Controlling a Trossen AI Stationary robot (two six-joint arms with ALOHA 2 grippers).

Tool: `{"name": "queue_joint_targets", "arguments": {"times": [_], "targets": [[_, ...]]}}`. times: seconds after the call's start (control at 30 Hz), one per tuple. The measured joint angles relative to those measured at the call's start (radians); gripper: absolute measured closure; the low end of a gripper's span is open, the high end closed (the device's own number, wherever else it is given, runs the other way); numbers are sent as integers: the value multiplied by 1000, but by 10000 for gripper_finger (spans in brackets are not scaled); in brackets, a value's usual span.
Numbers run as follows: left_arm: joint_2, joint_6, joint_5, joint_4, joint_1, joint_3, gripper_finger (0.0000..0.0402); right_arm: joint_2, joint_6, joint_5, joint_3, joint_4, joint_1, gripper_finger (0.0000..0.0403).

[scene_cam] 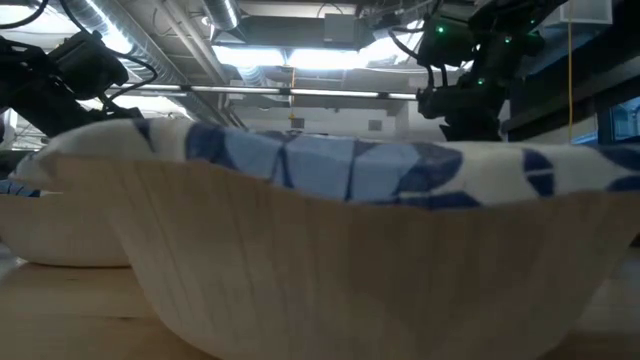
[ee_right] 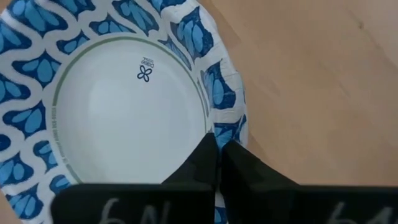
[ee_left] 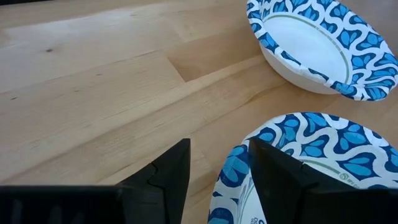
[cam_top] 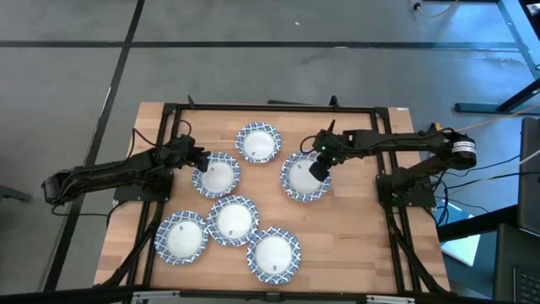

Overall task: Nest bowls inside each other
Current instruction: Stack the white patterned bowl on the white patterned bowl

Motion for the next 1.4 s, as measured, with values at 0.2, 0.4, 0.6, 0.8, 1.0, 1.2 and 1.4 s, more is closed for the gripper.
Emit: {"name": "queue_joint_targets", "arguments": {"times": [0.2, 0.4, 0.6, 0.8, 1.0, 1.2, 1.4], "targets": [[0, 0, 0, 0, 0, 0, 244, 0, -8, 3, 0, 0, 0, 350], [0, -1, 0, 0, 0, 0, 244, 0, -24, 10, 0, -1, 0, 285], [0, -1, 0, 0, 0, 0, 244, -1, -41, 17, 0, 108, 0, 243], [0, 0, 0, 0, 0, 0, 244, -2, -62, -173, 0, 379, 5, 225], [0, 0, 0, 0, 0, 0, 244, -2, -72, -192, 0, 581, 26, 227], [0, 0, 0, 0, 0, 0, 244, -2, -134, -208, 9, 638, 25, 232], [0, 0, 0, 0, 0, 0, 244, -2, -217, -174, 83, 607, 25, 232]]}}
